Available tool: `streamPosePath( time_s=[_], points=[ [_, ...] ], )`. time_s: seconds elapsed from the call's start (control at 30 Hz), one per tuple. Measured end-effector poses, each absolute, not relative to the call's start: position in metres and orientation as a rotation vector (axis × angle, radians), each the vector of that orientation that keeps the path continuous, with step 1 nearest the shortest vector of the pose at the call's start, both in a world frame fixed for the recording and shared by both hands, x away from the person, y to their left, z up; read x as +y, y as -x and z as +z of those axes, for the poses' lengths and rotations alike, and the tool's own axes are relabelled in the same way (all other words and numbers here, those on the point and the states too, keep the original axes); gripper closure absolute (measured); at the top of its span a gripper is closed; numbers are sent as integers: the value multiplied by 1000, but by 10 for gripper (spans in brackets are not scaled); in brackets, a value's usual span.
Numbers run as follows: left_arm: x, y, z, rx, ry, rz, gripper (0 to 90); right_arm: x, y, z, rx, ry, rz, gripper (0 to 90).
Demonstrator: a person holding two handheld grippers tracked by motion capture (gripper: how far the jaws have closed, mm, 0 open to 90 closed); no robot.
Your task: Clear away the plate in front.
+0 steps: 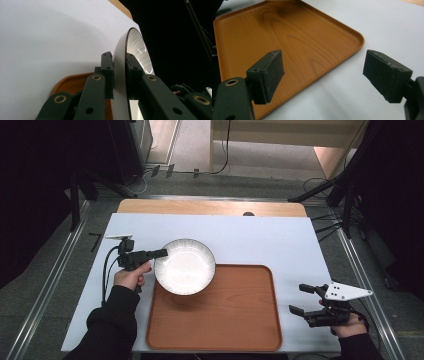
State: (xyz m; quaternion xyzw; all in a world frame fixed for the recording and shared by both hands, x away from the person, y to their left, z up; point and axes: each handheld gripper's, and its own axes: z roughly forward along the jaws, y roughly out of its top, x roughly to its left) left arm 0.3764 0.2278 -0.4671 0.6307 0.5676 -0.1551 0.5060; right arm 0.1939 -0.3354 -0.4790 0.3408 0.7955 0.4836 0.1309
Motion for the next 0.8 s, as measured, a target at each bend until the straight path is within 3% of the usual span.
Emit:
streamPosePath(
  time_s=[0.8],
  points=[
    [205,-352,-467,1312,-1617,-387,797,-335,-193,-479,2308,-987,1412,174]
  ],
)
